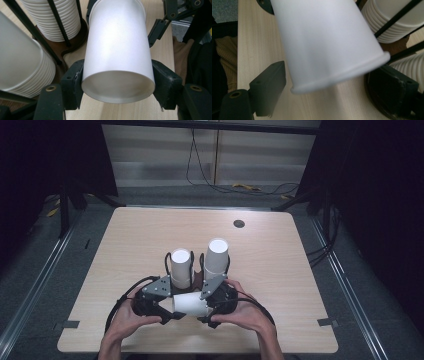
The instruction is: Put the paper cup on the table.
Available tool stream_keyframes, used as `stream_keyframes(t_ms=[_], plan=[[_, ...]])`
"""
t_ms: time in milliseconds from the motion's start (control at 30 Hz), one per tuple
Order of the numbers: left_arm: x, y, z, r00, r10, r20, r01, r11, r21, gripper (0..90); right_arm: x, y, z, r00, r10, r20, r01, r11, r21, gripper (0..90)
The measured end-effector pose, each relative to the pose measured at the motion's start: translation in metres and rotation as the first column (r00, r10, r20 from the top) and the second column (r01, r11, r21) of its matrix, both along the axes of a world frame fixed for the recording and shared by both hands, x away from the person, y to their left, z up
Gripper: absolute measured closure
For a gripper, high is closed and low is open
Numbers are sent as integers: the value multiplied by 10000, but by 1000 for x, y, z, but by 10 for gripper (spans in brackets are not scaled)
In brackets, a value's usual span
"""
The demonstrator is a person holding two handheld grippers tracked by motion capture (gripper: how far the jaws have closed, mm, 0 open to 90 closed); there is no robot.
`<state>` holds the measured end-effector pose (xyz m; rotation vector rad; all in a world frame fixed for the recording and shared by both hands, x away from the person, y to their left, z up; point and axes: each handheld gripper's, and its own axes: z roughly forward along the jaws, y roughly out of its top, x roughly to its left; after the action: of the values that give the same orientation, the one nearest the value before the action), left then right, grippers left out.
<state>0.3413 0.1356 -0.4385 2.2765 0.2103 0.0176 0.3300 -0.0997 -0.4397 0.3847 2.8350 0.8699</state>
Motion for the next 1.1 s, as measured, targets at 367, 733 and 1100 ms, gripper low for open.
stream_keyframes(t_ms=[367, 733, 1100], plan=[[-2, 7, -1, 9994, 337, 92, -327, 9957, -868, 347, -5, -20, -11, 9968, -799, -48, 800, 9952, 557, 160], [-6, 11, -9, 9973, 732, 15, -718, 9816, -1770, 347, -13, -40, -21, 9907, -1364, 3, 1331, 9678, 2138, 152], [-9, 16, -16, 9952, 977, 22, -936, 9588, -2684, 346, -23, -53, -27, 9866, -1633, -11, 1505, 9064, 3948, 147]])
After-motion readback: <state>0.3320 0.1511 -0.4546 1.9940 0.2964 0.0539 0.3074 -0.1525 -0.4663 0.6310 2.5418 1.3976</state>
